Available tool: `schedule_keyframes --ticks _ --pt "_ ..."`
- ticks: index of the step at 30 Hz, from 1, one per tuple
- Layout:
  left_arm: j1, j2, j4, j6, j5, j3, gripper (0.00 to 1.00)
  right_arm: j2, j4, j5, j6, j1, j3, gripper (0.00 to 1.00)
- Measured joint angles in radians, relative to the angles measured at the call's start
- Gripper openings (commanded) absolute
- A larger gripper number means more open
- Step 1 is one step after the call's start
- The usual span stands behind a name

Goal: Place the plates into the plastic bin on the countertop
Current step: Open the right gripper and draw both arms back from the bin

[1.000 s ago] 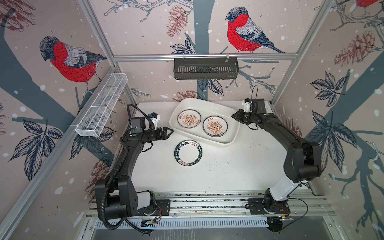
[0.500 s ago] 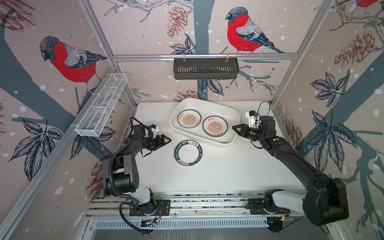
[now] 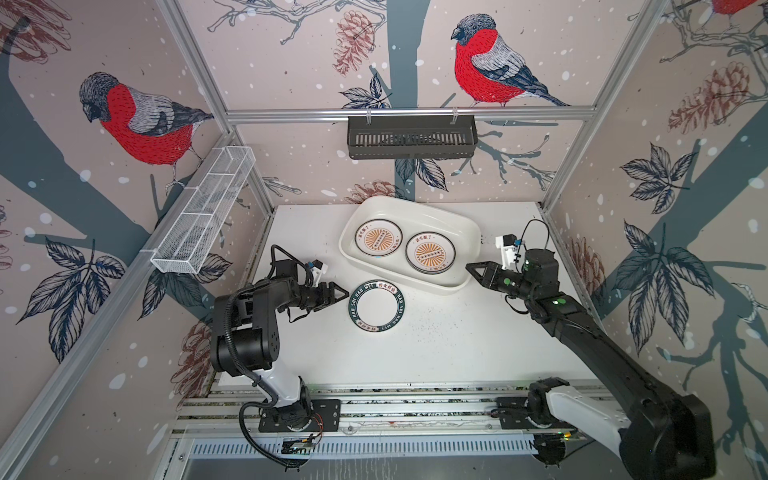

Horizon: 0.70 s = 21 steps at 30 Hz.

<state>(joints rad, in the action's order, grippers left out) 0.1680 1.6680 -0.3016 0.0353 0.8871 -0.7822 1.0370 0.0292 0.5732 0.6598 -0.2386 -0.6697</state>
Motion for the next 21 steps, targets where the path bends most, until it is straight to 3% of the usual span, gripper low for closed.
schedule_keyframes --ticks 21 --pt "-0.102 0.074 -0.003 0.07 0.079 -0.002 0.64 -0.008 0.087 -0.005 0.07 -0.008 0.073 0.26"
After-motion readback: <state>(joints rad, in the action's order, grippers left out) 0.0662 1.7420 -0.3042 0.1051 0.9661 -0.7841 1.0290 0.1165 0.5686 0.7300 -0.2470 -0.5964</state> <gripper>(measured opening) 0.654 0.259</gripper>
